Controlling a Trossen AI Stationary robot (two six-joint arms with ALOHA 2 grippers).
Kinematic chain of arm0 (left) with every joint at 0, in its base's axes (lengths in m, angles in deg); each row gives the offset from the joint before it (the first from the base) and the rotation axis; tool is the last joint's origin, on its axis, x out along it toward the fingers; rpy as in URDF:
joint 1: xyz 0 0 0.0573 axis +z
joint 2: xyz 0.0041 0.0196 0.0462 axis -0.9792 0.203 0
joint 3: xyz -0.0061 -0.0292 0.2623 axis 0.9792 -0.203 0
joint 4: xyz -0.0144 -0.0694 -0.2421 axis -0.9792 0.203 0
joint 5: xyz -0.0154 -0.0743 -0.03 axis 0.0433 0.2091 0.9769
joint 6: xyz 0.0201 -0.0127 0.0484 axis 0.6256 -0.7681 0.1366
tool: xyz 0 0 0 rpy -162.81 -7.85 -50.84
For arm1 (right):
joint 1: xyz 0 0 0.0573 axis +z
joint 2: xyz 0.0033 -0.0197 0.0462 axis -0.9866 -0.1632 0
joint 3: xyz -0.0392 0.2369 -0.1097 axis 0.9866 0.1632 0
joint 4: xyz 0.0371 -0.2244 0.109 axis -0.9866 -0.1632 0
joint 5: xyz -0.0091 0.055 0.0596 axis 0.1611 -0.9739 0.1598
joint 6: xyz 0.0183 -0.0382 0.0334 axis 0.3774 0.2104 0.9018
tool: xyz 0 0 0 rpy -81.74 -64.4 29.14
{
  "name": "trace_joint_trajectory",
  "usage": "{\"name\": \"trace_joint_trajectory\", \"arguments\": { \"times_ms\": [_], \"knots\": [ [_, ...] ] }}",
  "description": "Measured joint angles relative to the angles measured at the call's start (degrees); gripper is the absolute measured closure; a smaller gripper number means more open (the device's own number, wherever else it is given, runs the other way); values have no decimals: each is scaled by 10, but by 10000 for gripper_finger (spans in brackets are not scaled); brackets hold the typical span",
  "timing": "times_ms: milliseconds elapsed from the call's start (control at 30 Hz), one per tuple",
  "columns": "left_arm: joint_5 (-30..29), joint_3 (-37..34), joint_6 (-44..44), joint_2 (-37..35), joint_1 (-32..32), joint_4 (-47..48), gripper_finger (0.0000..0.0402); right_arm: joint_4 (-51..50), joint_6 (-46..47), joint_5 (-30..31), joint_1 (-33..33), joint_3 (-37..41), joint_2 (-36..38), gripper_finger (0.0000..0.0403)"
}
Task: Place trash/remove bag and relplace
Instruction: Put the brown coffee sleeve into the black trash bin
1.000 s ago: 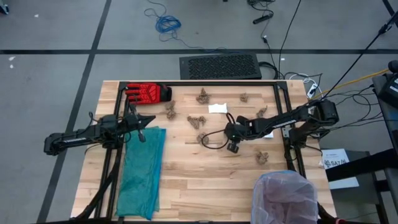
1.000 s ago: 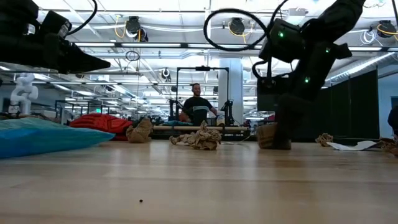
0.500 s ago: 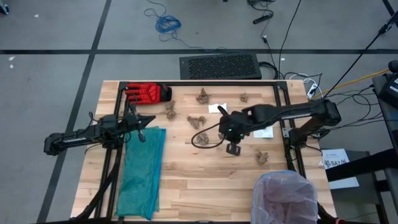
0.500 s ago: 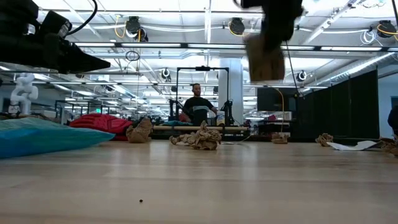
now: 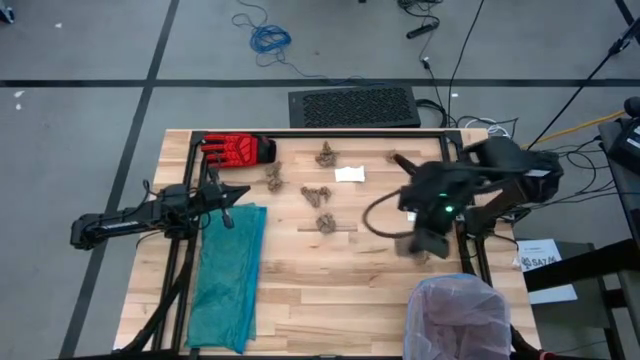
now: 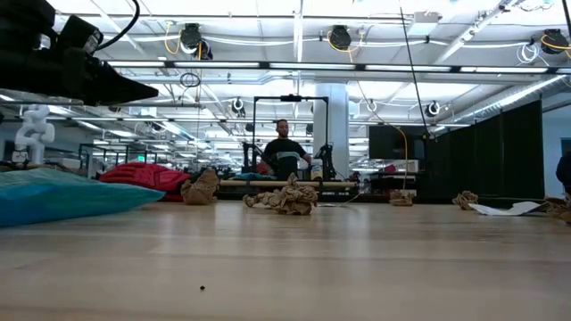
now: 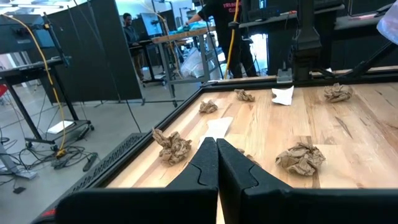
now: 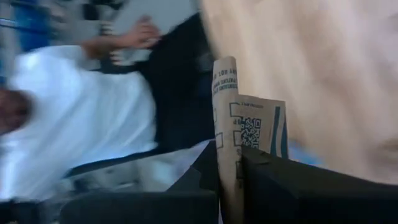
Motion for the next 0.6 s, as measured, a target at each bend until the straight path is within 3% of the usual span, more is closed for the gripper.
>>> {"name": "trace_joint_trajectory", "arguments": {
  "times_ms": [267,600],
  "knots": [
    [0,0,0,0,0,0,402,-13,254,12,117,-28,-2,403],
    [0,0,0,0,0,0,402,-4,478,24,241,68,-4,402]
  ]
}}
